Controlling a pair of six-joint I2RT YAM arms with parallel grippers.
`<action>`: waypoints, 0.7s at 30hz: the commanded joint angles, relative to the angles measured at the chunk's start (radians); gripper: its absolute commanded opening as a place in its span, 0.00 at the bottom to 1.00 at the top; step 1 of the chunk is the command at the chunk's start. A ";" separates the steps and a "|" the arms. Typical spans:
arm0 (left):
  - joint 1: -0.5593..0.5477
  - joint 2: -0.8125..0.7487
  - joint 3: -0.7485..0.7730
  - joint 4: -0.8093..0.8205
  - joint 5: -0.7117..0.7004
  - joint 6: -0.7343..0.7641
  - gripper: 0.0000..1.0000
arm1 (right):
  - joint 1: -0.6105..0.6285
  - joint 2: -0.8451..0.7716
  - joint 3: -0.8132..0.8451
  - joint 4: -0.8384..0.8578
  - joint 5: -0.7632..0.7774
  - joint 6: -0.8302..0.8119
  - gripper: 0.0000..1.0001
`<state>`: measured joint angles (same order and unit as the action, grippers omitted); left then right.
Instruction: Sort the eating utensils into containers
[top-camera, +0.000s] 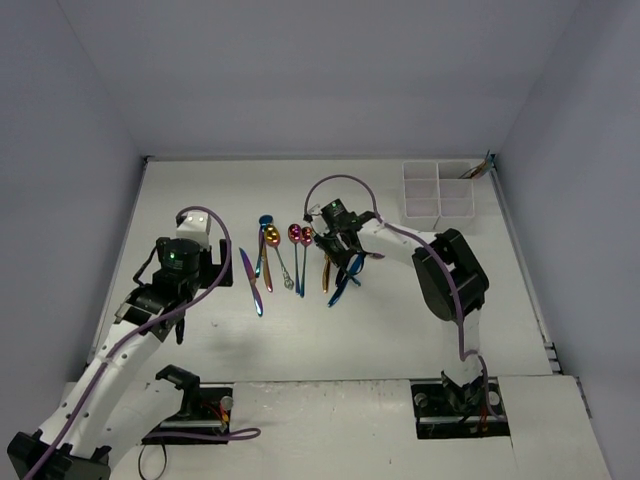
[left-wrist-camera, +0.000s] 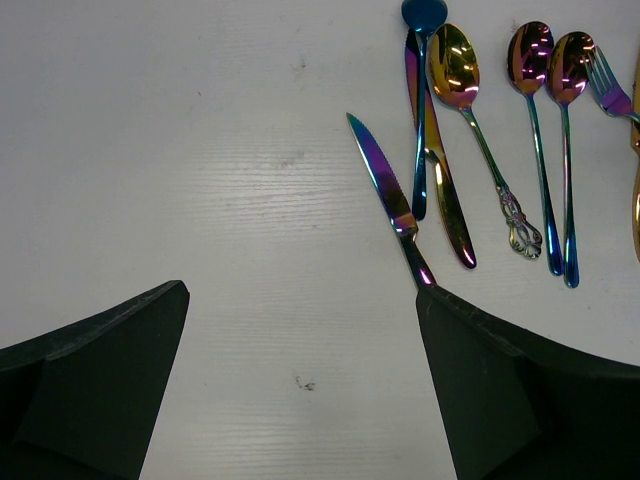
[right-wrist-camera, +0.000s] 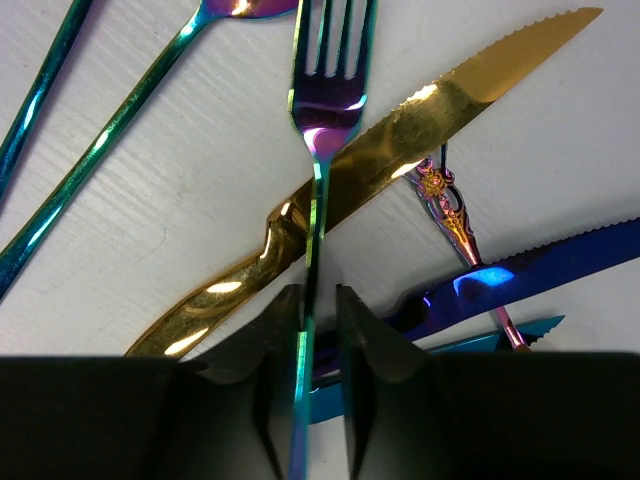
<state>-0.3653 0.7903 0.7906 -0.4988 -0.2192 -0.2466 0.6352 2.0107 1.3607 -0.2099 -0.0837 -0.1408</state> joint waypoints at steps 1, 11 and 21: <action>0.006 0.009 0.019 0.047 -0.019 0.010 0.97 | -0.014 0.015 0.038 -0.014 0.028 -0.027 0.12; 0.011 0.009 0.020 0.049 -0.022 0.010 0.97 | -0.018 -0.161 0.119 -0.014 0.046 -0.030 0.00; 0.020 0.004 0.021 0.049 -0.025 0.010 0.97 | -0.188 -0.370 0.229 0.089 0.192 0.005 0.00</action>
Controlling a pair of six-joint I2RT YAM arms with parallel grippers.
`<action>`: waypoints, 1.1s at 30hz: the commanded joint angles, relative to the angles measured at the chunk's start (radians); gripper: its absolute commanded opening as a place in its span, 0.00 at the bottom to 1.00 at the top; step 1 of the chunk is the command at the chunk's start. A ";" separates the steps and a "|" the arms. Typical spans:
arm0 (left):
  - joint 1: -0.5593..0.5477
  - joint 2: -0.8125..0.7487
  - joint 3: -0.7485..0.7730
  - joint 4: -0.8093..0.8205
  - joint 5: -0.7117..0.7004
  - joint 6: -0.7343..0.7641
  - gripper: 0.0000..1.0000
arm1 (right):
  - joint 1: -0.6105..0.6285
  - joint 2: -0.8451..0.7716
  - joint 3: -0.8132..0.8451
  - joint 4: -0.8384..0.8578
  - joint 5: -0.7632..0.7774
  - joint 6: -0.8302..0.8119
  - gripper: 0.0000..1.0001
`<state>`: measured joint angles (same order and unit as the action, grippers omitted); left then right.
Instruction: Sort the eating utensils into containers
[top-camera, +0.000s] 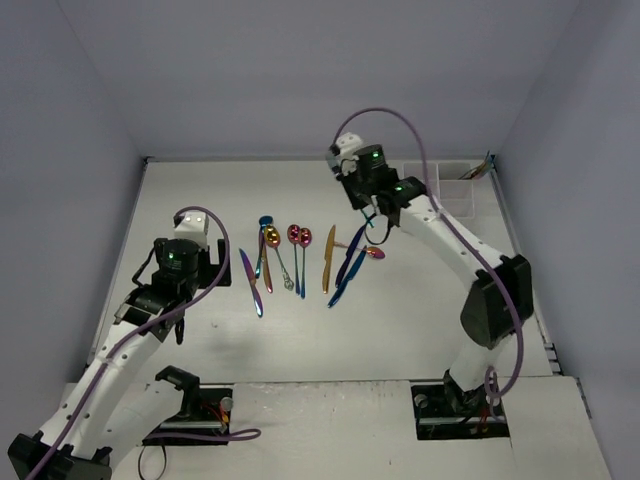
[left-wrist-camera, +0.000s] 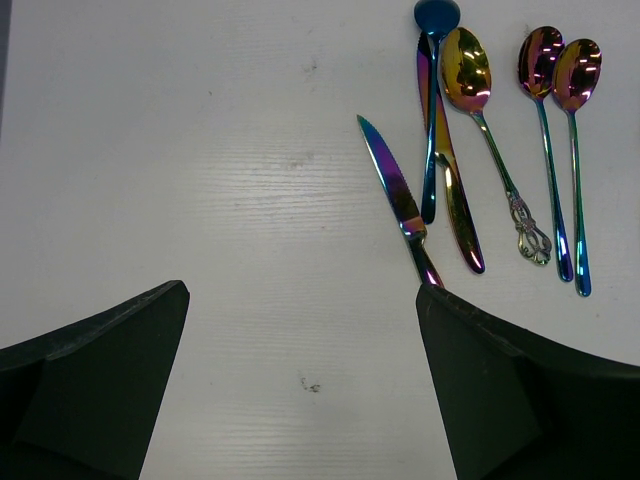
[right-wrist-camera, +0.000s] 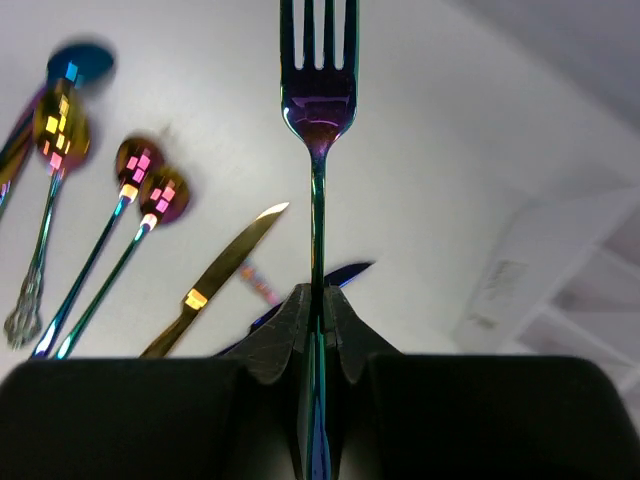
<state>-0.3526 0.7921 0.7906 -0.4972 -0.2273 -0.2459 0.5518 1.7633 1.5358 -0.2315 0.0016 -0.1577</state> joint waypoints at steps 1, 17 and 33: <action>0.008 -0.001 0.020 0.048 -0.019 0.010 0.97 | -0.127 -0.137 0.042 0.152 0.124 0.024 0.00; 0.018 -0.008 0.015 0.045 -0.062 0.008 0.97 | -0.415 -0.095 -0.112 0.876 0.391 0.096 0.00; 0.026 0.001 -0.004 0.066 -0.084 0.013 0.97 | -0.516 0.147 -0.146 1.178 0.403 0.139 0.00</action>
<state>-0.3367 0.7821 0.7725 -0.4881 -0.2970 -0.2455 0.0459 1.8923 1.3713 0.7463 0.3874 -0.0338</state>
